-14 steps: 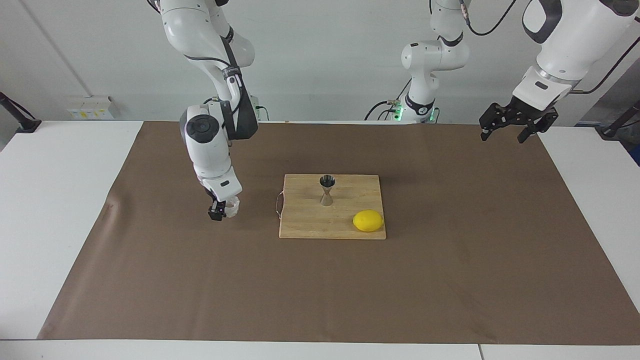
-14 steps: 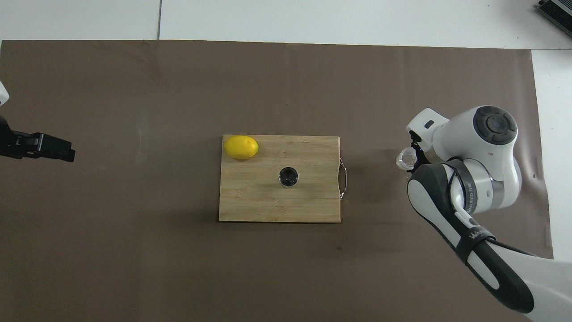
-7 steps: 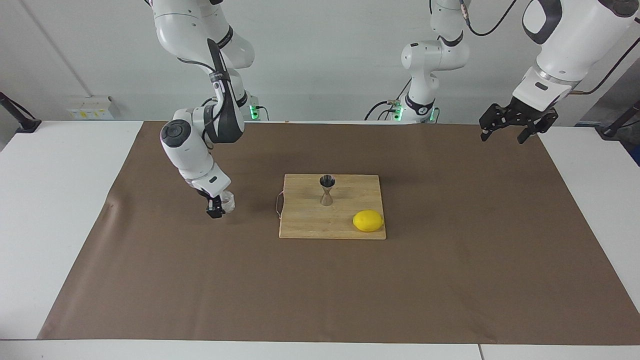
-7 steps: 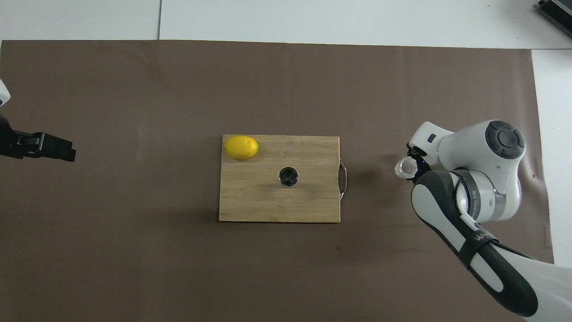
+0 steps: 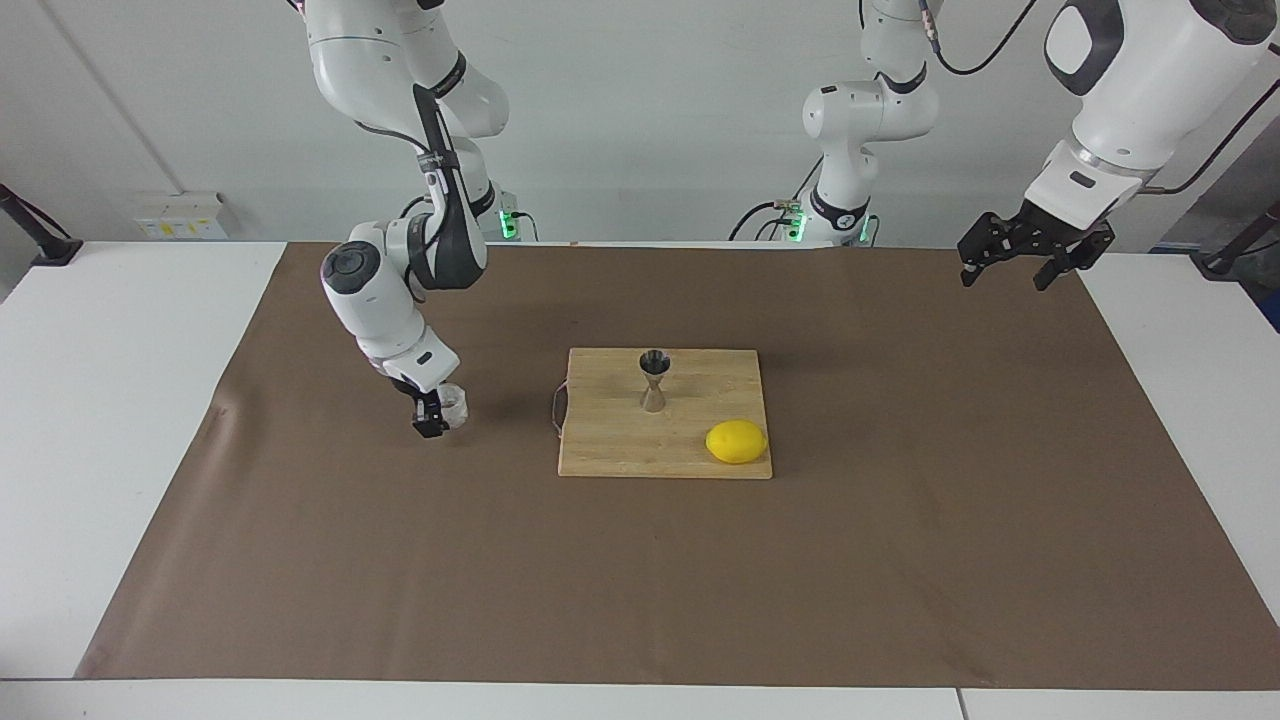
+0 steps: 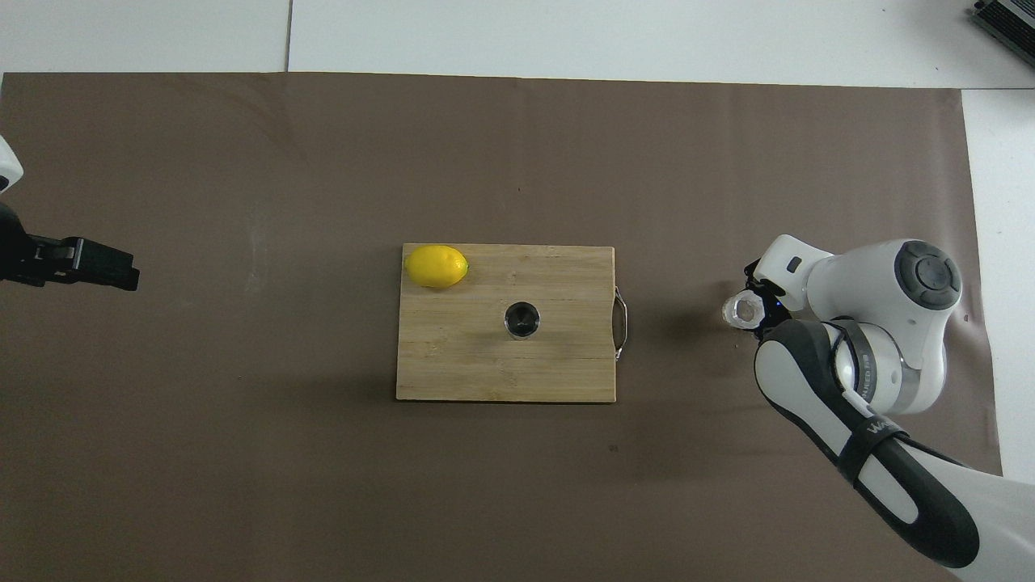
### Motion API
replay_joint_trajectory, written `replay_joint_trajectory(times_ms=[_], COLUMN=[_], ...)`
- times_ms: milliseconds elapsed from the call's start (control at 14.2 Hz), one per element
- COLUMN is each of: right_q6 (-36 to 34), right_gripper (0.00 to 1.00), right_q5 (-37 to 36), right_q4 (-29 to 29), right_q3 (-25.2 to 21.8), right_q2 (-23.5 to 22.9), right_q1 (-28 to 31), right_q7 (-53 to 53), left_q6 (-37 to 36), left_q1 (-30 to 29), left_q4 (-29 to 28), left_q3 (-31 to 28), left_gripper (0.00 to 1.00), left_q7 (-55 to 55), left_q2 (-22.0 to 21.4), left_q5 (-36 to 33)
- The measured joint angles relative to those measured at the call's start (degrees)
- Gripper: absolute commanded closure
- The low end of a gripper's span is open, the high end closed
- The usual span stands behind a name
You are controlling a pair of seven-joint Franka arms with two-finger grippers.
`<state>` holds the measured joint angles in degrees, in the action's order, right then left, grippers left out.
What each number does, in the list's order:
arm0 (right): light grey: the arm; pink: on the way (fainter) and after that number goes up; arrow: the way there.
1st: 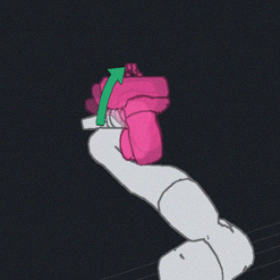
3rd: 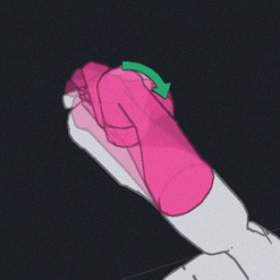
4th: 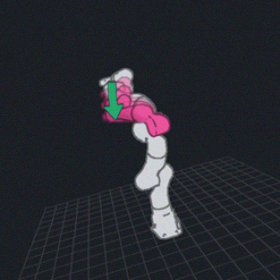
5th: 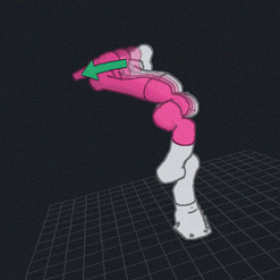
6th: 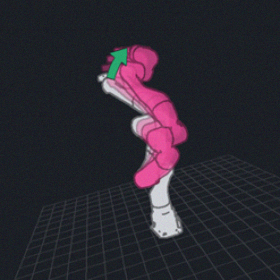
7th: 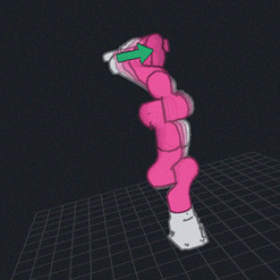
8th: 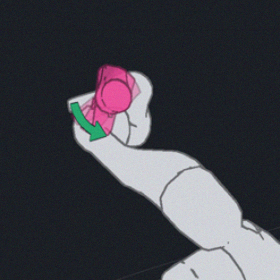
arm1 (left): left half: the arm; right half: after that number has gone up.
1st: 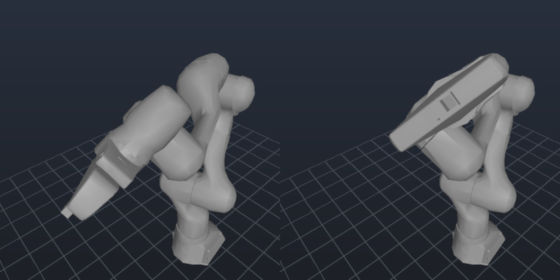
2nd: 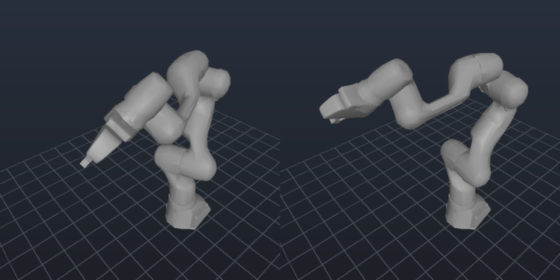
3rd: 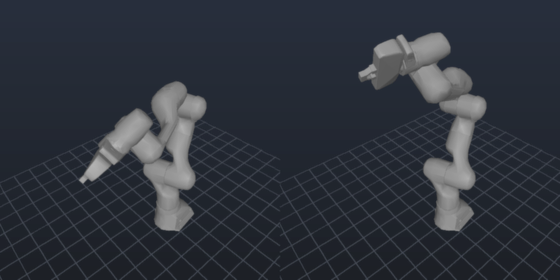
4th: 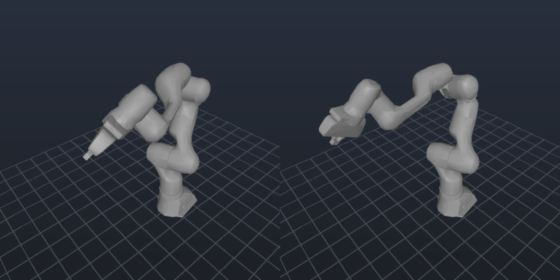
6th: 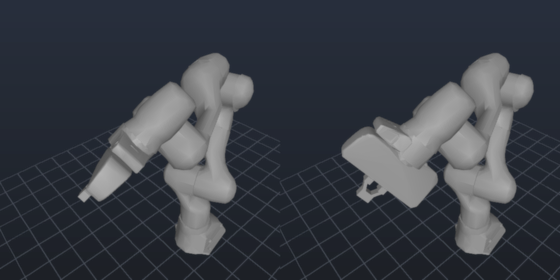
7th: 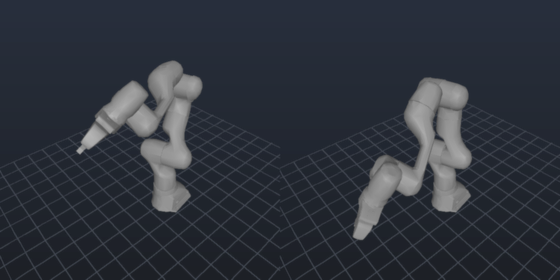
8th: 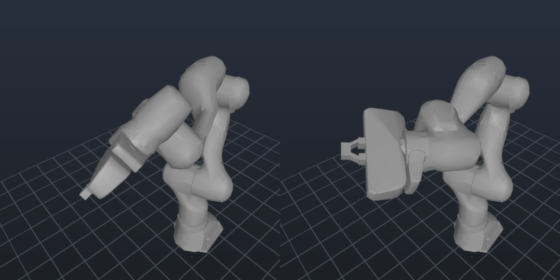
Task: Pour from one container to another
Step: 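Lower the white cup onto the table beside the board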
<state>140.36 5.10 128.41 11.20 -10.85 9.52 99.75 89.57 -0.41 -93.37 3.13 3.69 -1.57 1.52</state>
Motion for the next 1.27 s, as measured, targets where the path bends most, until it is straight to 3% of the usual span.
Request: replay_joint_trajectory(times_ms=[211,774,1266], right_q6=[1.2,1.1,-13.1], right_gripper=[0.00,0.00,0.00], right_q5=[0.7,0.7,0.7], right_q4=[0.9,0.3,-5.5], right_q3=[0.1,0.3,0.3], right_q2=[0.0,0.5,7.6], right_q1=[0.3,-0.2,-0.2], right_q7=[1.2,1.2,-3.1], left_q6=[0.0,0.0,0.2], left_q1=[0.1,0.1,0.0], left_q4=[0.0,0.0,0.2], left_q3=[0.1,0.1,0.1], left_gripper=[0.00,0.00,0.00], left_q7=[0.0,0.0,0.0], left_q2=[0.0,0.0,0.0], left_q5=[0.0,0.0,0.0])
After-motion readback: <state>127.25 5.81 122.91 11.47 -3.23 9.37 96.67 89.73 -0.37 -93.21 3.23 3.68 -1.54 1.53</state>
